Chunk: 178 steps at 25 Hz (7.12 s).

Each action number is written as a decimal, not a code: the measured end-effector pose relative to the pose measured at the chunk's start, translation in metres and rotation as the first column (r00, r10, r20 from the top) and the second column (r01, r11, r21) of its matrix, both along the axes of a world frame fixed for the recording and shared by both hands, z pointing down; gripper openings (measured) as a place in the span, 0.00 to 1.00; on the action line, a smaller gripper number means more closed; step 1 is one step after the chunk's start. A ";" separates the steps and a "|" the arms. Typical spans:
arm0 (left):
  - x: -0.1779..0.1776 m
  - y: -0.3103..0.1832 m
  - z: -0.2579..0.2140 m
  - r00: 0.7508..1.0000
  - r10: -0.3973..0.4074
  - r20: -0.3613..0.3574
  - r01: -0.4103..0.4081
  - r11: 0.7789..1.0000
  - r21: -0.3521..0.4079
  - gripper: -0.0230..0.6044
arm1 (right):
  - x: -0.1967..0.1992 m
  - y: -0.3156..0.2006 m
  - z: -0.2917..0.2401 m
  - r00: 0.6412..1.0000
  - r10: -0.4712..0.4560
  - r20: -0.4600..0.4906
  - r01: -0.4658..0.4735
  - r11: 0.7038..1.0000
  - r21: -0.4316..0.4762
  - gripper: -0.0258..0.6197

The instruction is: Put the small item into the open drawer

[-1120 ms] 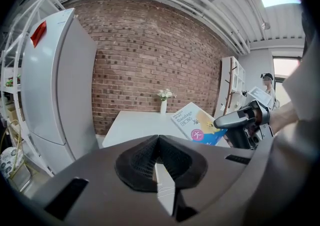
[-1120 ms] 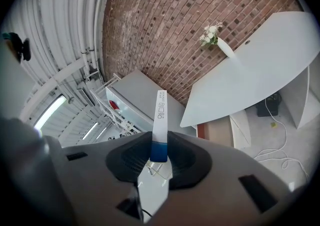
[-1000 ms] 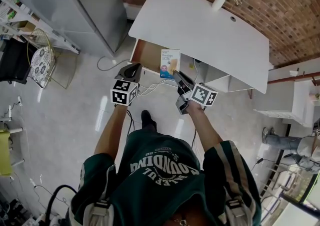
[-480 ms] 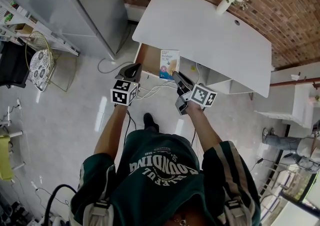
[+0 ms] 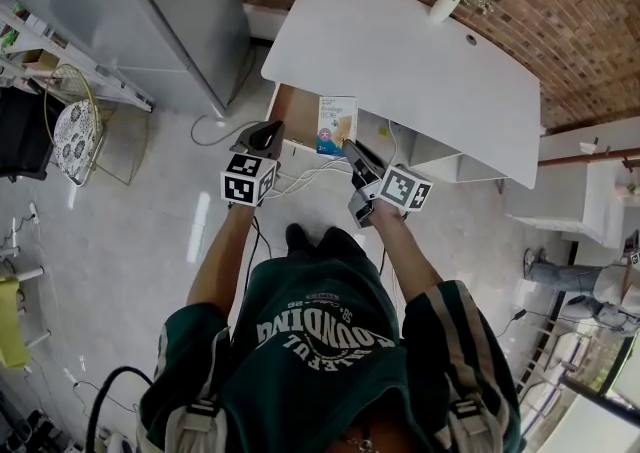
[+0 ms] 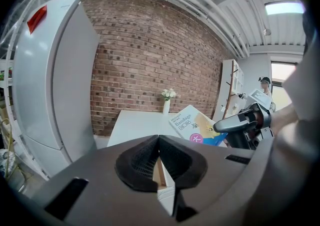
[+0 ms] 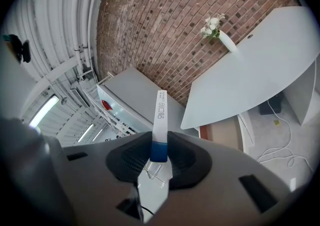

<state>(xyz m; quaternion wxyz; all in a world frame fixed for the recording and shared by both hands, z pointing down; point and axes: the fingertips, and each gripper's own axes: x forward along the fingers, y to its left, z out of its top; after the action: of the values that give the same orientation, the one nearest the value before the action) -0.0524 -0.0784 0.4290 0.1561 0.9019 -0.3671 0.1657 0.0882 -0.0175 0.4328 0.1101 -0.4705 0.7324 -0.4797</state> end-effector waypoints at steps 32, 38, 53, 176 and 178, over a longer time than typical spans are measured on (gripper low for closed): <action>0.042 -0.068 0.026 0.996 -0.075 0.055 0.078 0.995 -0.064 0.06 | 0.034 -0.080 0.026 0.993 -0.084 0.082 0.086 0.996 -0.016 0.21; 0.039 -0.079 0.029 0.991 -0.114 0.074 0.120 0.990 -0.076 0.06 | 0.037 -0.096 0.037 0.991 -0.081 0.108 0.084 0.996 -0.025 0.21; 0.003 -0.101 0.048 0.992 -0.105 0.074 0.113 0.987 -0.117 0.06 | 0.006 -0.124 0.044 0.996 -0.061 0.072 0.063 0.998 -0.021 0.21; -0.072 -0.048 0.298 1.000 0.015 0.021 -0.004 0.892 -0.452 0.06 | -0.054 -0.181 0.455 0.900 -0.194 -0.390 -0.085 0.800 -0.594 0.23; -0.073 -0.047 0.299 1.000 0.012 0.020 -0.002 0.891 -0.453 0.06 | -0.058 -0.179 0.459 0.889 -0.233 -0.395 -0.064 0.789 -0.611 0.23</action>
<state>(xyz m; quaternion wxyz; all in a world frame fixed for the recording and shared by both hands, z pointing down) -0.1256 -0.1258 0.7283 0.3573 0.8402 -0.3168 0.2571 0.0304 -0.1968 0.8922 -0.2419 -0.5440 0.5646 -0.5716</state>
